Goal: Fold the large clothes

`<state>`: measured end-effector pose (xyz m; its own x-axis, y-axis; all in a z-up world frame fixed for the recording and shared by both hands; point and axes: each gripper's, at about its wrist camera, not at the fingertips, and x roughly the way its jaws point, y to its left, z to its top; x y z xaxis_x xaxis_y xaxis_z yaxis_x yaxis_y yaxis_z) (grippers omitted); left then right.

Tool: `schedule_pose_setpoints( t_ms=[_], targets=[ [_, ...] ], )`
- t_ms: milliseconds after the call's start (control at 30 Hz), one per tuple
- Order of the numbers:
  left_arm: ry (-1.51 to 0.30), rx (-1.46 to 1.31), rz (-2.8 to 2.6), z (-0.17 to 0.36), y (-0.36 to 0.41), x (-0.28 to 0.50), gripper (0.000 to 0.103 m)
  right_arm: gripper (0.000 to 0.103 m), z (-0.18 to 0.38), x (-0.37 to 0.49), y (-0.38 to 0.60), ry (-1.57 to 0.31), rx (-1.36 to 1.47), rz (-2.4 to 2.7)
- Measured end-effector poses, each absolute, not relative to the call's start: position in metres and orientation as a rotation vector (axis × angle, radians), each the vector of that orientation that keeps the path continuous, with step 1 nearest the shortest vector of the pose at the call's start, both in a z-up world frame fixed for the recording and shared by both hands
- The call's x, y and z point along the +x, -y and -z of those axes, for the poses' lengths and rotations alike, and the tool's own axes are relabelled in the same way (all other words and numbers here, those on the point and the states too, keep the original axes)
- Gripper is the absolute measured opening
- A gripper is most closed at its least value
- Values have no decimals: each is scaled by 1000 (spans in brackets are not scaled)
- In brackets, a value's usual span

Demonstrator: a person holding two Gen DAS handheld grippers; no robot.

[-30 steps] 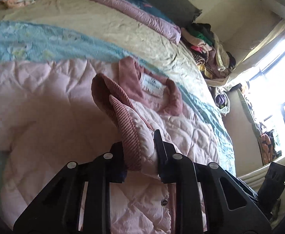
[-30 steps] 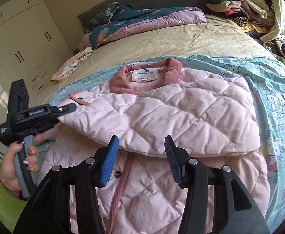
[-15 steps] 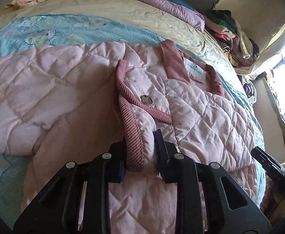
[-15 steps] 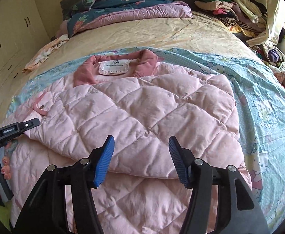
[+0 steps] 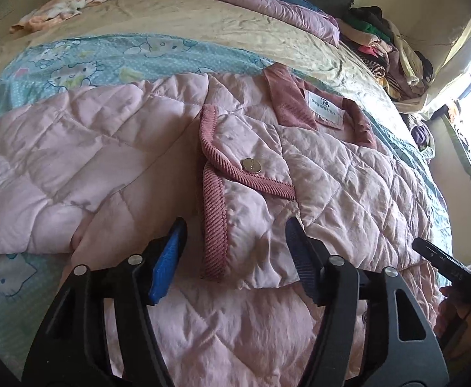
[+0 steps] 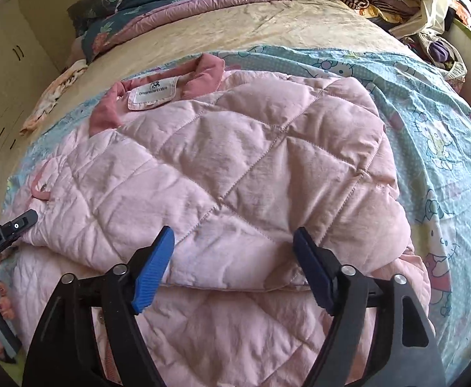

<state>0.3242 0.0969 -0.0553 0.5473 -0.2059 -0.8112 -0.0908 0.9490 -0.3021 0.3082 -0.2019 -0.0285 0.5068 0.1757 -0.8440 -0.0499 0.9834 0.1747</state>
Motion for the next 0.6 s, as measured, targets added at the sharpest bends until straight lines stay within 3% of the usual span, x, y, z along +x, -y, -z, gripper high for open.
schedule_pose_setpoints(
  t_ms=[133,200,600],
  targets=[
    [-971,-311,37,42,-99,314,68,89,11,292,196,-984,126,-142],
    [-967,-302,18,34,-101,309,94,93,2,285,193,-966,146,-162],
    [-892,-296,-47,-4,-123,274,94,98,-48,244,153,-855,117,-228]
  ],
)
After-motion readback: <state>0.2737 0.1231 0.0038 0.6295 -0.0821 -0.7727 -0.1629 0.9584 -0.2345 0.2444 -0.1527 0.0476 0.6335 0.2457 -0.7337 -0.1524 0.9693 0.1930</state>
